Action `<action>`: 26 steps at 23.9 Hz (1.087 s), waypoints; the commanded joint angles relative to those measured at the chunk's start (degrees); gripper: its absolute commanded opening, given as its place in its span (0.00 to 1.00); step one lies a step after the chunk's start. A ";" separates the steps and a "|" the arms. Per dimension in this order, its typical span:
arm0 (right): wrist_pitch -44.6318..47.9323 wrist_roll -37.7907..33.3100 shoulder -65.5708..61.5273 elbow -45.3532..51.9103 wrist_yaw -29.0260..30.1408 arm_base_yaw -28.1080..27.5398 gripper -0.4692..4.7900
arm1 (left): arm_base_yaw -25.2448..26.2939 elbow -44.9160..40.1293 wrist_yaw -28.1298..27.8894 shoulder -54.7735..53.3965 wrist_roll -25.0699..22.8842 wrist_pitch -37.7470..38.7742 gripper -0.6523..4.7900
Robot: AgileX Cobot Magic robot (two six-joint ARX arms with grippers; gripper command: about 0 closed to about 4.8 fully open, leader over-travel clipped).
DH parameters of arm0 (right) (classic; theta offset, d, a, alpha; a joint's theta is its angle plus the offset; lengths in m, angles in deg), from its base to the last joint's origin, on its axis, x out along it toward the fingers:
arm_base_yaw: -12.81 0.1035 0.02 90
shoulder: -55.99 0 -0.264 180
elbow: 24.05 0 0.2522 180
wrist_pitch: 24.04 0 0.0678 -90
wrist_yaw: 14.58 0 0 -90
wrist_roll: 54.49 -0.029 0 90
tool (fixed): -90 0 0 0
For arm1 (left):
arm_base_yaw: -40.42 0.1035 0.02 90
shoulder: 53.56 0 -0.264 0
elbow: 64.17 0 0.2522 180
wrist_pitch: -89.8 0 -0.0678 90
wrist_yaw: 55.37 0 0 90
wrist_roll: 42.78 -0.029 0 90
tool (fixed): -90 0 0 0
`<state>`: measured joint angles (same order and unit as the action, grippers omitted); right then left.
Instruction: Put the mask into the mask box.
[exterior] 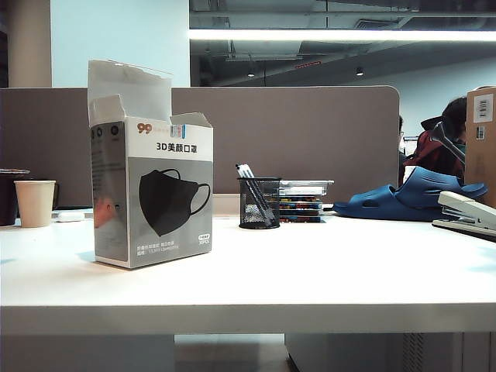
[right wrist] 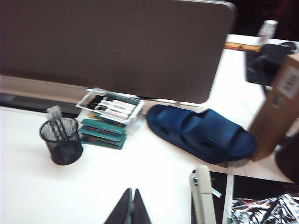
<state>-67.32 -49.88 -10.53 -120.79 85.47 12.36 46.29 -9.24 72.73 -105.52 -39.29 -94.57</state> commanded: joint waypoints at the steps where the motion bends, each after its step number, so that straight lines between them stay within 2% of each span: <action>1: 0.26 0.02 3.28 2.64 0.13 -1.25 0.08 | -2.34 0.09 -2.54 2.03 -0.09 1.75 0.11; 2: 0.37 -0.07 4.55 4.13 0.13 -1.66 0.08 | -3.56 0.09 -5.62 2.84 -0.37 2.91 0.11; 6: 1.75 -1.62 12.48 14.97 0.07 -1.75 0.08 | -6.64 0.09 -17.42 7.65 -6.54 9.55 0.11; 11: 4.55 -3.26 19.23 22.99 -0.09 -1.68 0.08 | -6.51 0.04 -27.06 12.11 -6.71 14.05 0.11; 15: 5.70 -3.76 25.94 29.70 0.09 -1.68 0.08 | -6.54 -0.35 -28.15 17.31 -9.11 17.49 0.11; 19: 5.81 -5.27 32.13 34.47 -0.09 -1.68 0.08 | -6.54 -2.51 -31.17 23.78 -9.05 22.45 0.11; 22: 5.75 -5.27 36.50 37.77 -0.02 -1.68 0.08 | -6.56 -5.92 -31.50 29.40 -8.74 22.86 0.11; 26: 5.66 -6.32 43.10 43.06 0.11 -1.68 0.08 | -6.56 -8.72 -31.52 36.92 -8.63 29.00 0.11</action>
<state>-62.51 -55.63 31.43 -78.63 85.53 10.68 39.69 -17.70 41.46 -69.66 -48.08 -67.51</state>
